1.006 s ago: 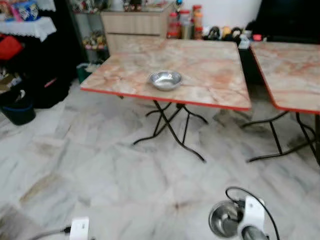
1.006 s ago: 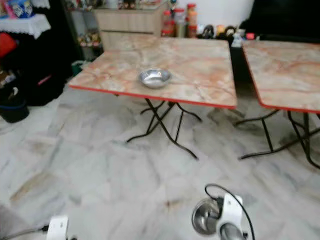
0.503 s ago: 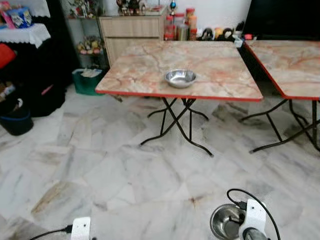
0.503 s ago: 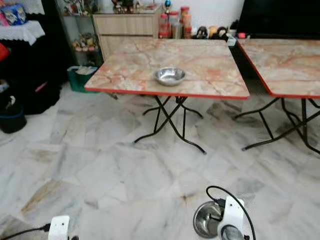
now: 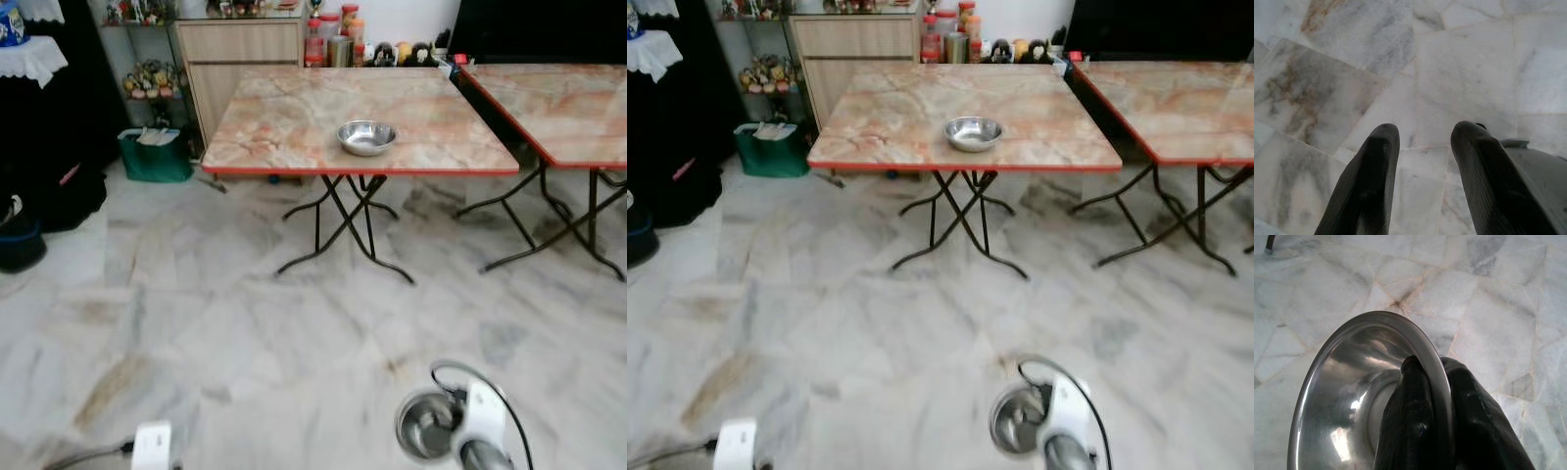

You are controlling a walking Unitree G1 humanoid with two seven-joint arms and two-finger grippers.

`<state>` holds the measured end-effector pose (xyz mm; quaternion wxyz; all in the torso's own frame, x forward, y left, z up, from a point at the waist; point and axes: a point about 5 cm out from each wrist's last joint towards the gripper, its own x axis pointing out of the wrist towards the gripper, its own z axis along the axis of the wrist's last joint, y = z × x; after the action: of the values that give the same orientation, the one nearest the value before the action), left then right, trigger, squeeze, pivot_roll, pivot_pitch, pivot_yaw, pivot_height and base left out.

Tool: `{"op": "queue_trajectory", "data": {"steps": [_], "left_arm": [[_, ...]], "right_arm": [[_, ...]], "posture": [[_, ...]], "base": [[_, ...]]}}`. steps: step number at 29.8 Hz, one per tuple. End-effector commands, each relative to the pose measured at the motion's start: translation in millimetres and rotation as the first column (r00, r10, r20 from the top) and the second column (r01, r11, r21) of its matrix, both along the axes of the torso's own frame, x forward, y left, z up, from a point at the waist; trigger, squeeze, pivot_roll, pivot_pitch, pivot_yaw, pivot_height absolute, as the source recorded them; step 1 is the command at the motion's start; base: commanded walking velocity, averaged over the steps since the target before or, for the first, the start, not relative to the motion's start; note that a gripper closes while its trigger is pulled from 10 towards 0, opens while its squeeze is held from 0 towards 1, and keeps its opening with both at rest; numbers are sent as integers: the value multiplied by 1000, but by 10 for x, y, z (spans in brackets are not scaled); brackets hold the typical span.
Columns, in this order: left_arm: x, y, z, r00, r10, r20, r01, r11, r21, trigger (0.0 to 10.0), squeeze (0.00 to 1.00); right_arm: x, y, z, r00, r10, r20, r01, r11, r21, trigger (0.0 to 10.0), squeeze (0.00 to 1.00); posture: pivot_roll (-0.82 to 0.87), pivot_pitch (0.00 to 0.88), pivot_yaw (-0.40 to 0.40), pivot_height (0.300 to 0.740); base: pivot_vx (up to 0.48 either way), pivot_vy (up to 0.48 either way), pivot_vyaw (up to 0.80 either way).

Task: Setting the table

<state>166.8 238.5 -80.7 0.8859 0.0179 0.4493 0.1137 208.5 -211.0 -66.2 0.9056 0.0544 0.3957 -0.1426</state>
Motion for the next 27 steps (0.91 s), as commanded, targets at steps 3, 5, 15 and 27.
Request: {"op": "queue_trajectory", "data": {"steps": [3,5,15,27], "left_arm": [[21,-23,4,1000,-2,7,2,1000,3,10000,0],[36,-33,9,1000,-4,12,3,1000,2,10000,0],[66,-75,14,1000,-11,24,11,1000,-3,10000,0],[96,-81,29,999,-11,36,11,1000,-7,10000,0]], "right_arm": [[33,-35,29,1000,9,15,-9,1000,-19,10000,0],[32,-34,29,1000,18,17,-18,1000,-22,10000,0],[15,-27,19,1000,1,25,-1,1000,10,10000,0],[-22,-36,-1,1000,10,18,-10,1000,17,10000,0]], "posture": [[46,0,-7,740],[45,0,-6,740],[49,0,-6,740],[48,0,-7,740]], "base": [[480,0,0],[480,0,213],[480,0,85],[480,0,201]]}}
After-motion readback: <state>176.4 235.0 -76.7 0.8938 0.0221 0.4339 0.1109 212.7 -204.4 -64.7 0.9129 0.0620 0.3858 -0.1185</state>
